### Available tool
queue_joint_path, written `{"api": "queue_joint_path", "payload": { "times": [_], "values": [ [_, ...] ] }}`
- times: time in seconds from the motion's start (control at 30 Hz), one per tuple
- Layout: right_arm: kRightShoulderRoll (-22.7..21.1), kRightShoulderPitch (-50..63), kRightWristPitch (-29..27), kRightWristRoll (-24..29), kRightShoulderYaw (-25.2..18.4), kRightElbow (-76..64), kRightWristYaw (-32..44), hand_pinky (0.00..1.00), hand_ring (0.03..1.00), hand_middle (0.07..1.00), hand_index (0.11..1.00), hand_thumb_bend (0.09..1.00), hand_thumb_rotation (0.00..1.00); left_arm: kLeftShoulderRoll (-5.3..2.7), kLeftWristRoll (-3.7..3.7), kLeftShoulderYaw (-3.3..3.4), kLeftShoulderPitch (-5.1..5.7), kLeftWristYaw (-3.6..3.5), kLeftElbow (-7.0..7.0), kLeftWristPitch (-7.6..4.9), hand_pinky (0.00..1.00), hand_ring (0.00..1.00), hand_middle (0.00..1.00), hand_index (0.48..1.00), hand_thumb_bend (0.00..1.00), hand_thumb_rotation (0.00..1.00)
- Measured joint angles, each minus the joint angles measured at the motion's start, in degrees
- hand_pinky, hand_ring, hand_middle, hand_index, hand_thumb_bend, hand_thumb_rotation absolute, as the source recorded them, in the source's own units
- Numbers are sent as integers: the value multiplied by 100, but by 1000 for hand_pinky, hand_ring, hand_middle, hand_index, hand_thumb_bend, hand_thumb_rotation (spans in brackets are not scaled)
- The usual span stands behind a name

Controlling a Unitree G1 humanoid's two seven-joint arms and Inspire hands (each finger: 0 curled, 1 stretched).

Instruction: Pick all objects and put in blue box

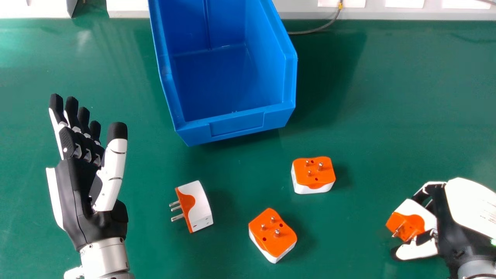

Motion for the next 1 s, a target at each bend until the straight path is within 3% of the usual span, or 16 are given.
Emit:
{"api": "queue_joint_path", "payload": {
  "times": [0.73,1.0],
  "values": [
    [78,97,-1018,460,-151,128,-1040,282,390,505,502,528,3,-1,19,3,-15,21,1,1,1000,1000,1000,1000,633,421],
    [65,112,-1700,649,-268,239,-1615,274,390,500,503,524,1,-4,12,14,-69,19,54,1,1000,1000,1000,1000,635,419]
  ]
}}
